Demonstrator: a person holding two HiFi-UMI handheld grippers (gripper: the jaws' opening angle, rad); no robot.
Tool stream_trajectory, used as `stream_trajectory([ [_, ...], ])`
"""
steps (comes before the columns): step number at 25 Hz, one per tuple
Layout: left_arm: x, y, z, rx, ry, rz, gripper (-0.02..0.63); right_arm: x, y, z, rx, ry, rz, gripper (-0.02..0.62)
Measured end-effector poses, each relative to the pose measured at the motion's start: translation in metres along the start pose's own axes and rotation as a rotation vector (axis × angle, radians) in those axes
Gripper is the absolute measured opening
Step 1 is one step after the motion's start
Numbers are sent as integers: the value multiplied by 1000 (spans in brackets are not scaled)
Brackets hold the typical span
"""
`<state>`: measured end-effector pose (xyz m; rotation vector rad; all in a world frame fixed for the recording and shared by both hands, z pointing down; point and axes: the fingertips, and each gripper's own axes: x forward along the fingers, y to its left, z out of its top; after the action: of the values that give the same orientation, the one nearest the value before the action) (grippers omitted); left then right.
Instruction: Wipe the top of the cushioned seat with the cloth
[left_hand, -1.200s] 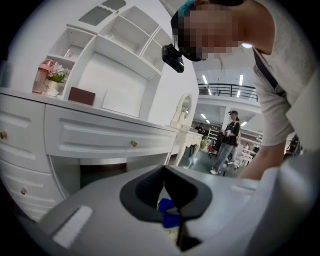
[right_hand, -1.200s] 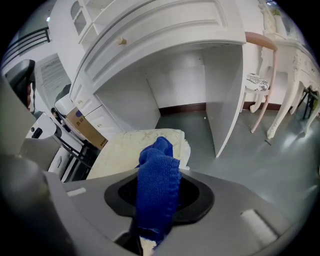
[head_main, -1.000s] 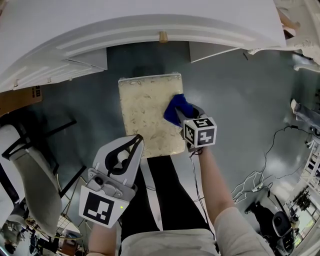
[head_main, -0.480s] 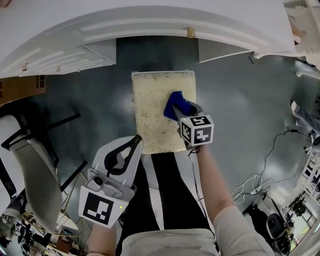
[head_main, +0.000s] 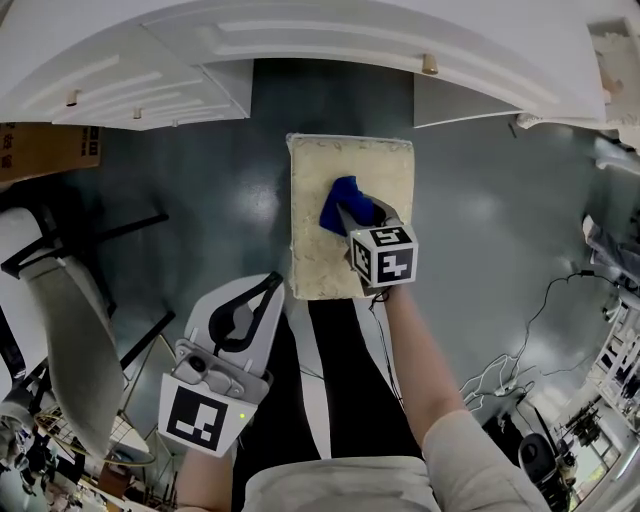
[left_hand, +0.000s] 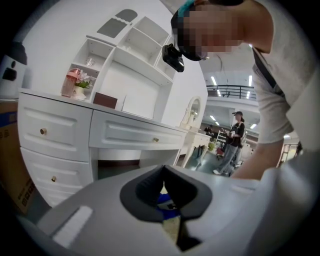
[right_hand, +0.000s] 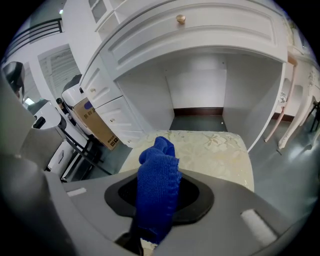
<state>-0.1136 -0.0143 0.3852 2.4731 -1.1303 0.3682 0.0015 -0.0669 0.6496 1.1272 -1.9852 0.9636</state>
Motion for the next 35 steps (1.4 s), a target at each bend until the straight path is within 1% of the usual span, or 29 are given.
stream_trajectory([
  [4, -13, 6, -3, -7, -5, 16, 0, 6, 16, 2, 9, -3, 7, 124],
  [13, -34, 16, -11, -15, -5, 39, 0, 21, 54, 8, -15, -7, 35, 124],
  [21, -44, 22, -11, -17, -18, 57, 0, 28, 72, 9, -24, -1, 59, 124],
  [27, -50, 21, -12, -9, -10, 57, 0, 27, 74, 8, -17, -10, 68, 124],
  [35, -53, 13, -12, 8, -6, 45, 0, 16, 82, -14, -40, 3, 90, 124],
])
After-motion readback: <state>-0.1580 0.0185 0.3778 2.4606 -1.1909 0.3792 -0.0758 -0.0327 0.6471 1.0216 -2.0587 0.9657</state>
